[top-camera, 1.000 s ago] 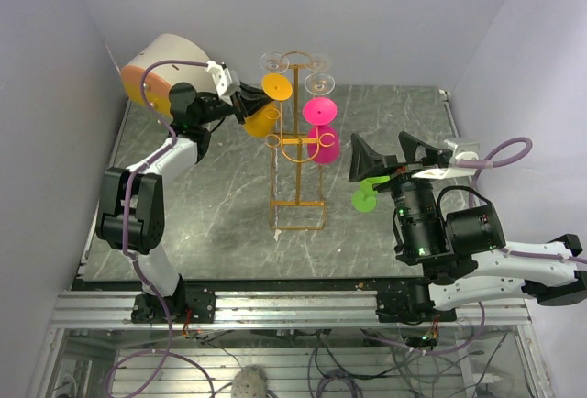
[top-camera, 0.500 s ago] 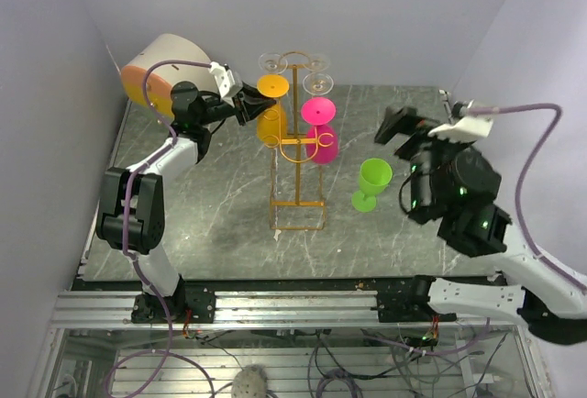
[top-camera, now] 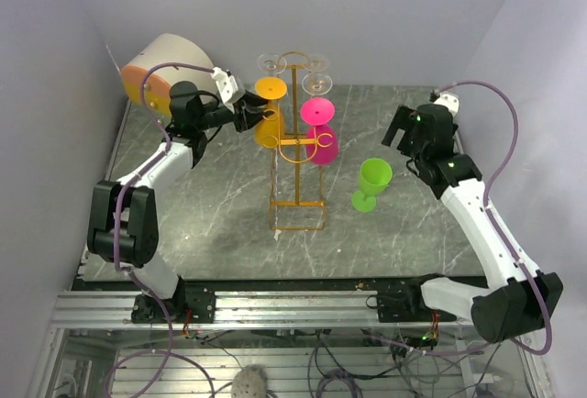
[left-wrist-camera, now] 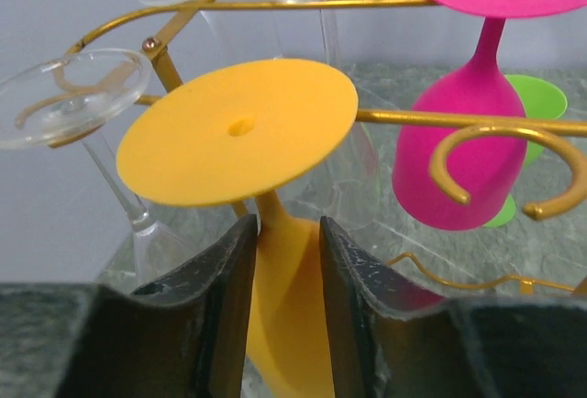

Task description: Place the wine glass upside down on the wine glass rack

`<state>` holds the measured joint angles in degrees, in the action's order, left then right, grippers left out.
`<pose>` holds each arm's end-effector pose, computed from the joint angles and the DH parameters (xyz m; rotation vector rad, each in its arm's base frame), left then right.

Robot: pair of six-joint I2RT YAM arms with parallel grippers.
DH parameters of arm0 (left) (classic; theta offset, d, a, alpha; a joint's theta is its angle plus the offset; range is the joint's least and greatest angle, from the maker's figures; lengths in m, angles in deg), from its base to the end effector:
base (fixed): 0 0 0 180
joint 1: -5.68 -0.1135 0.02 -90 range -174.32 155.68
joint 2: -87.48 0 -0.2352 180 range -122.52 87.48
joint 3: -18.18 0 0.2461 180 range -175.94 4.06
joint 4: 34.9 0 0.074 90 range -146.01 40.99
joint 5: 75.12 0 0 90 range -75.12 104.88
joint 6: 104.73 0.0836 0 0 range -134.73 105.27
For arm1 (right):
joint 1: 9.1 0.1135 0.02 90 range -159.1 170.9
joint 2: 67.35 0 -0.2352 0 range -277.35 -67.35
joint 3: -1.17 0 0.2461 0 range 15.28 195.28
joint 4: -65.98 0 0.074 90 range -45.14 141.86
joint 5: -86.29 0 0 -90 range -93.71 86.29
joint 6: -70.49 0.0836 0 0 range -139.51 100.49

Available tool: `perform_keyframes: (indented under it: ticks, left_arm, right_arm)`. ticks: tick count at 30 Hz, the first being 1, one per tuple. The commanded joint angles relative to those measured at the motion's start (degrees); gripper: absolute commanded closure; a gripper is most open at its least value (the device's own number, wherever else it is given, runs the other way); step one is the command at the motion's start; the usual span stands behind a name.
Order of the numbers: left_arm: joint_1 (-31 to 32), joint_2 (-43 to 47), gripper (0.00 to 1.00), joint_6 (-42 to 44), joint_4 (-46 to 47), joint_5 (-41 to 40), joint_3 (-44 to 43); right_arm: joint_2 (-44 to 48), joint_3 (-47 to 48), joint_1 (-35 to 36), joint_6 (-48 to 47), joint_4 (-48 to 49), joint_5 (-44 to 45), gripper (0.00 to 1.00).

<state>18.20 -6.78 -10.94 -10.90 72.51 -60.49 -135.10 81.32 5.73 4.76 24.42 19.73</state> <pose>0.3674 -0.1539 0.2993 1.0101 1.1757 -0.8322 0.3013 0.0454 0.3106 0.4113 1.9922 0.0020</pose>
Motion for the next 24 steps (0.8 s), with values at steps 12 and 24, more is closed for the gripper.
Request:
perform_keyframes:
  ticks: [12,24]
  left_arm:
    - [-0.3,7.9,0.09,16.8,-24.2,-4.5,6.1]
    - [-1.4,16.6,0.0,22.7,-36.3,-6.3,9.7]
  right_arm:
    - [5.7,-17.1,-1.1,4.0,2.8,-10.5,0.24]
    - [4.8,-17.9,-1.1,2.9,3.6,-8.2,0.52]
